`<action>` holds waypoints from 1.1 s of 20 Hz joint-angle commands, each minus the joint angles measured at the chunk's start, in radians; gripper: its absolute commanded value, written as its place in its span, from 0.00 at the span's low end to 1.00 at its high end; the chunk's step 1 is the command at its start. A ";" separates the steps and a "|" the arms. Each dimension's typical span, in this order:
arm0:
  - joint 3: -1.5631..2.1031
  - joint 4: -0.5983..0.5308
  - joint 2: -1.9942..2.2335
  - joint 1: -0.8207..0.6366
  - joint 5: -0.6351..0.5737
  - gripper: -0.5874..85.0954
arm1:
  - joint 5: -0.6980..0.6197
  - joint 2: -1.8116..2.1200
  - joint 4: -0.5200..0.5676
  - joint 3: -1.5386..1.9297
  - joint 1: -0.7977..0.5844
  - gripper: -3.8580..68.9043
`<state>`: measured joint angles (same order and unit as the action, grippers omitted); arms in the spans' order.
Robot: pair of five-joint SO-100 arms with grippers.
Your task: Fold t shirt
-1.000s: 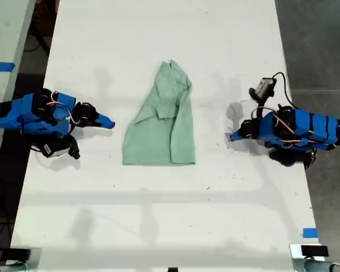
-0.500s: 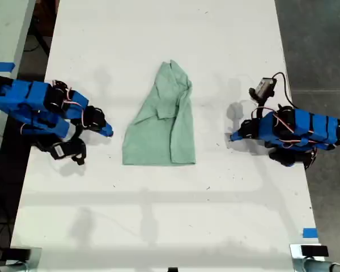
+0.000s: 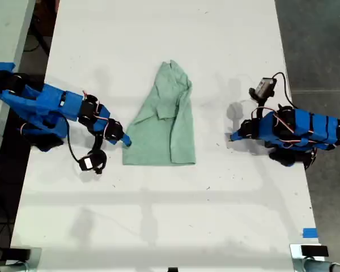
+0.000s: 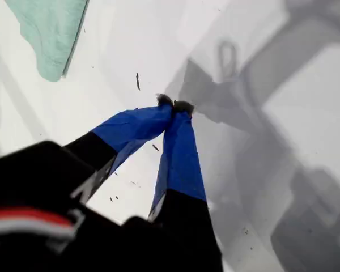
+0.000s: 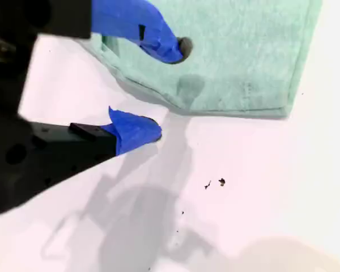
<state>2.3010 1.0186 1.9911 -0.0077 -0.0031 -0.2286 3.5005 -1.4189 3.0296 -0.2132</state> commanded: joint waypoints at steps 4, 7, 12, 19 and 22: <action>-0.316 0.020 -0.453 0.002 -0.052 0.01 | 0.005 0.011 -0.002 0.025 0.006 0.06; -0.414 0.097 -0.529 0.011 -0.008 0.01 | 0.005 0.011 -0.002 0.025 0.008 0.06; -0.624 0.284 -0.526 0.015 -0.015 0.01 | 0.003 0.011 -0.002 0.025 0.008 0.06; -1.261 0.569 -0.658 0.044 -0.101 0.01 | 0.002 0.011 -0.002 0.025 0.008 0.06; -1.359 0.525 -0.707 0.026 -0.147 0.01 | 0.002 0.011 -0.002 0.025 0.008 0.06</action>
<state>1.0431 1.5769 1.2793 0.0215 -0.1181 -0.2286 3.5005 -1.4189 3.0296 -0.2132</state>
